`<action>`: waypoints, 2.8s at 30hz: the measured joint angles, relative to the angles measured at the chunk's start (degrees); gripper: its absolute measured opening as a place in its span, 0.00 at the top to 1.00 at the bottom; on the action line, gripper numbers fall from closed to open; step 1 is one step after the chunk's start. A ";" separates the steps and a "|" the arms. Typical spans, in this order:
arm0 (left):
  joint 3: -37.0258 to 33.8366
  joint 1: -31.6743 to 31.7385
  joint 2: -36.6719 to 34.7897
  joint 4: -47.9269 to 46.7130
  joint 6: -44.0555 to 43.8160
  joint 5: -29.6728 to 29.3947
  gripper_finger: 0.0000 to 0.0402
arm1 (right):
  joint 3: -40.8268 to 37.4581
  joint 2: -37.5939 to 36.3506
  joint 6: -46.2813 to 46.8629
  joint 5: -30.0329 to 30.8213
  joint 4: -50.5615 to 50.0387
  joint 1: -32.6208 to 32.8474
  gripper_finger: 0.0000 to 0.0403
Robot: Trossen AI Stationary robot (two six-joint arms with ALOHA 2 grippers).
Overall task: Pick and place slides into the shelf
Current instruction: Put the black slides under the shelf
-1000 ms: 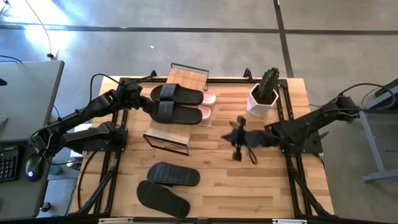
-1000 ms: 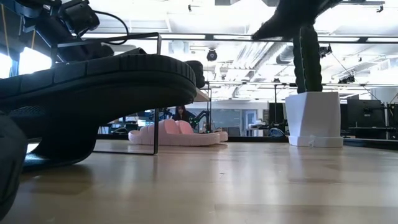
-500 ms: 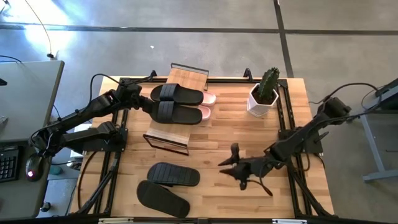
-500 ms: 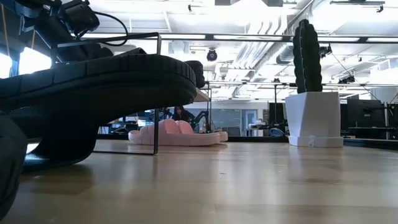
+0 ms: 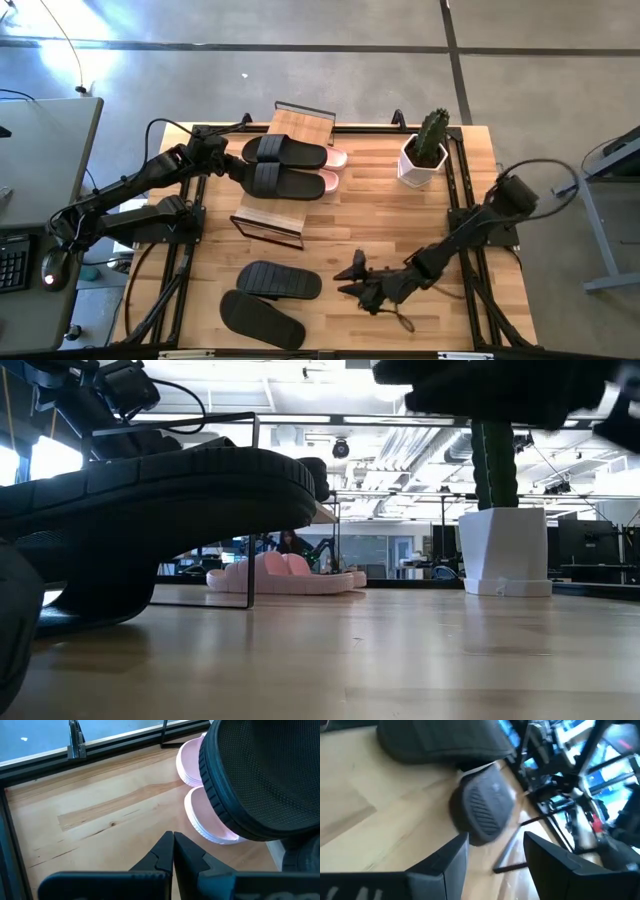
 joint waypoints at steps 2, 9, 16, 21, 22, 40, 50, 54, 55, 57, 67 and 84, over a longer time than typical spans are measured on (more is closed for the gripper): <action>0.00 0.00 0.00 -0.01 -0.02 0.01 1.00 | 3.17 3.83 -1.83 -0.05 -1.71 0.01 0.55; -0.02 0.00 0.00 0.00 -0.24 0.02 1.00 | 16.19 17.01 -7.63 5.68 -13.02 0.00 0.55; 0.00 0.00 0.00 -0.02 -0.24 0.04 1.00 | 20.98 21.98 -10.65 19.00 -16.68 -0.03 0.55; -0.01 0.00 0.00 0.00 -0.24 0.07 1.00 | 21.02 21.86 -11.10 19.47 -13.54 0.70 0.55; 0.00 0.00 0.00 0.00 -0.24 0.07 1.00 | 21.04 21.82 -11.67 19.44 -12.90 0.80 0.55; -0.01 0.00 0.00 0.03 -0.24 0.92 1.00 | 21.07 21.76 -11.82 14.61 -10.51 -2.23 0.55; 0.00 0.00 0.00 0.03 -0.27 0.96 1.00 | 21.04 21.76 -12.91 9.60 -7.50 -4.47 0.55; 0.00 0.00 0.00 0.03 -0.28 1.01 1.00 | 21.04 21.76 -12.91 7.24 -6.77 -5.28 0.55; 0.00 0.00 0.00 0.03 -0.28 1.01 1.00 | 21.04 21.76 -12.91 7.18 -6.68 -5.41 0.55; 0.00 0.00 0.00 0.03 -0.28 1.01 1.00 | 21.04 21.76 -12.80 7.08 -6.23 -5.71 0.55; 0.00 0.00 0.00 0.03 -0.28 1.01 1.00 | 21.02 21.71 -9.96 8.11 -5.17 -6.22 0.81; 0.00 0.00 0.00 0.03 -0.26 0.96 1.00 | 20.93 17.16 -14.60 16.48 3.03 -4.51 0.91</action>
